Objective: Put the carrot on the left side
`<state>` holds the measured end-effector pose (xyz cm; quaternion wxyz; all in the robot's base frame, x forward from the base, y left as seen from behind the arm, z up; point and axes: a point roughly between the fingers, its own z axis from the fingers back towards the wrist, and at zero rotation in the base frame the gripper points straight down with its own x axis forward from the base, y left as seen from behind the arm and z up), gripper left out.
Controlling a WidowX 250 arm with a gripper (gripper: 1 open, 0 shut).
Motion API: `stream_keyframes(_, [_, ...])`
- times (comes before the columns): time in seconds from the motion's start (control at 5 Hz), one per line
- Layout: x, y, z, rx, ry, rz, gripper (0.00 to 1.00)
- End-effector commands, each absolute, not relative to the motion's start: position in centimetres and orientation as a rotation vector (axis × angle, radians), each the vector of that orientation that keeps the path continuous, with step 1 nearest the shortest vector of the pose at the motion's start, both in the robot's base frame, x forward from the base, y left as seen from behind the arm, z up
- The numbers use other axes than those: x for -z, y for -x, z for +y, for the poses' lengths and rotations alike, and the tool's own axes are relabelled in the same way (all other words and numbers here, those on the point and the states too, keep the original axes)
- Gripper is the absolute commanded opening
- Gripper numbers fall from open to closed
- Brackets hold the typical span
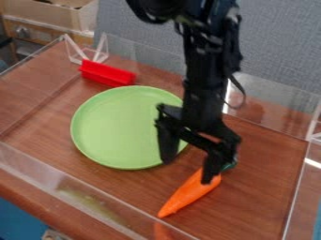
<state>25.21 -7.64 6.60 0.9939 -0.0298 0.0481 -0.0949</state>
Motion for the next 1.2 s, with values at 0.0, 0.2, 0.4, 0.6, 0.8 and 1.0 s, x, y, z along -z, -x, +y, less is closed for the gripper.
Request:
stream_keyframes(0.0, [-5.9,-25.4,-8.3,0.212,0.061,0.055,1.0])
stream_keyframes(0.2, [-4.3,-25.4,-8.3,0.217,0.064,0.06,1.0])
stream_keyframes(0.4, [-2.9,-25.4,-8.3,0.215,0.063,0.069,1.0])
stream_keyframes(0.6, [-2.9,-25.4,-8.3,0.21,0.062,0.066,0.0])
stream_keyframes(0.8, [-3.5,-25.5,-8.6,0.203,0.071,0.035,0.0])
stream_keyframes(1.0, [-4.0,-25.6,-8.8,0.202,0.078,0.003,0.0])
